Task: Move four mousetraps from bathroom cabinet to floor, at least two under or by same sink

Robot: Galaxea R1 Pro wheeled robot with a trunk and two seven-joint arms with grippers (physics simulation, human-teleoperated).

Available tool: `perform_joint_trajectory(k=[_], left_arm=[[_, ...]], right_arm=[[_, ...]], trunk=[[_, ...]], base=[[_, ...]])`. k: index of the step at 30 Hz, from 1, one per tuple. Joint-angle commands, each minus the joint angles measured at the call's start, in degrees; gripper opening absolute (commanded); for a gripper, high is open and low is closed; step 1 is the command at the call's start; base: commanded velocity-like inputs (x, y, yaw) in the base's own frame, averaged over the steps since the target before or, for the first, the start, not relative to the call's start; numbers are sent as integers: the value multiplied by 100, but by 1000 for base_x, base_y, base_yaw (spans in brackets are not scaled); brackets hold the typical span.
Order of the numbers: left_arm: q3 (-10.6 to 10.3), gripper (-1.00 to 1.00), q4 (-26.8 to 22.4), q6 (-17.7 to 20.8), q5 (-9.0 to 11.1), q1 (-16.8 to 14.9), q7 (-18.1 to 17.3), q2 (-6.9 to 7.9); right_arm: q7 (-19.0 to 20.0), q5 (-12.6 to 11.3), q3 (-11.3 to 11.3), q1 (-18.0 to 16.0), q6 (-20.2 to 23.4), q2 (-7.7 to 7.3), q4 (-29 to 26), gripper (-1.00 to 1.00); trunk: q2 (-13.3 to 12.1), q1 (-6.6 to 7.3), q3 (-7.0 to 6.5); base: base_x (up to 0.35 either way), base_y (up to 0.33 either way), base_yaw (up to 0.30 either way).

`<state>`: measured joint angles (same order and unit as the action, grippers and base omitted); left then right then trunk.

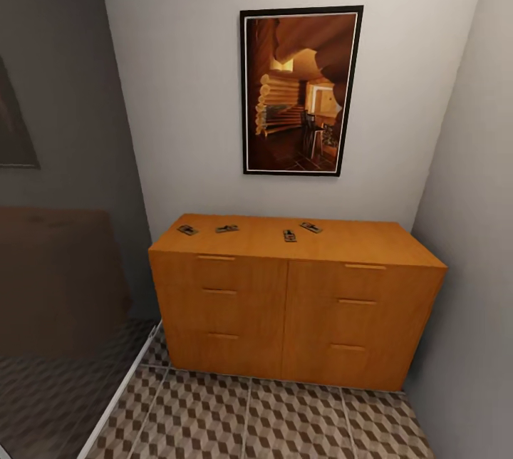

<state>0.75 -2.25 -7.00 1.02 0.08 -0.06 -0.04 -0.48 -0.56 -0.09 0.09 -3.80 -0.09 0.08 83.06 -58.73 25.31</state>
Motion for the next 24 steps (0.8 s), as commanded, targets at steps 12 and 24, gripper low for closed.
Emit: perform_joint_trajectory(k=[12, 24], left_arm=[[-3, 100, -3, -6, 5, 1, -9, 17], [0, 100, -3, -14, 4, 1, -7, 14]], right_arm=[[-5, -6, 0, 0, -16, 0, 1, 100], [-5, 11, 0, 0, -8, 0, 1, 100]], trunk=[[2, 0, 4], [2, 0, 4]], base=[[154, 0, -4], [261, 0, 0]])
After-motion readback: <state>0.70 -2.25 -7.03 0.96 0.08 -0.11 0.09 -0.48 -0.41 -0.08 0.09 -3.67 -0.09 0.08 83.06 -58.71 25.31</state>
